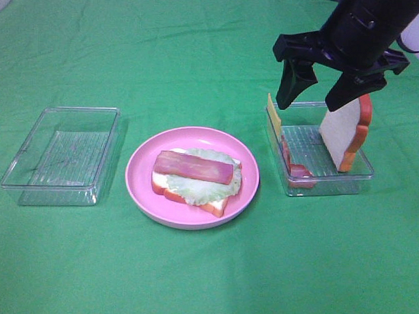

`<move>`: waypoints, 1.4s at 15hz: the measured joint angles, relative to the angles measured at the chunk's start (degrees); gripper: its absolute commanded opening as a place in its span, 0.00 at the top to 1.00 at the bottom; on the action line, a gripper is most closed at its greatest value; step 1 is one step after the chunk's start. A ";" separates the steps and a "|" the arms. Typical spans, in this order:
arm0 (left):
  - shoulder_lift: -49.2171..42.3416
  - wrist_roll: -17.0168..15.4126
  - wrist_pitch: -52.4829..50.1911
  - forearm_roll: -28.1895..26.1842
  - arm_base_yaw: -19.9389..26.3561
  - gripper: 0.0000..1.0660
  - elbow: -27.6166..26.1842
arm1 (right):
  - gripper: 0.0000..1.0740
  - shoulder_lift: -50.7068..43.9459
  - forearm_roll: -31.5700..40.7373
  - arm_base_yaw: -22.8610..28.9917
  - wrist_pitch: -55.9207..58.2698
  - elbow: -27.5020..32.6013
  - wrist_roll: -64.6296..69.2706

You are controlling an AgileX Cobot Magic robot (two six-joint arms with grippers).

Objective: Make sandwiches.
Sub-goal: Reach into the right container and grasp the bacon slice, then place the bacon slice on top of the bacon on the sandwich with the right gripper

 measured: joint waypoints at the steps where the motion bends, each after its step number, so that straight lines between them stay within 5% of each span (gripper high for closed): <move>1: 0.00 0.06 0.00 0.00 0.00 0.28 0.00 | 0.36 1.66 -0.80 0.00 0.00 -0.92 1.32; 12: 0.00 0.06 0.00 -0.06 0.00 0.28 0.00 | 0.45 13.58 -1.83 0.00 -3.21 -1.95 2.01; 15: 0.00 0.06 -0.06 -0.06 0.00 0.28 0.00 | 0.60 15.30 -1.83 0.00 -3.27 -1.95 2.01; 19: 0.00 0.11 -0.06 -0.06 0.00 0.28 0.00 | 1.00 15.47 -1.83 0.00 -3.72 -1.95 2.01; 21: 0.00 0.11 -0.06 -0.06 0.00 0.28 0.00 | 1.00 15.47 -1.83 0.00 -3.72 -1.95 2.01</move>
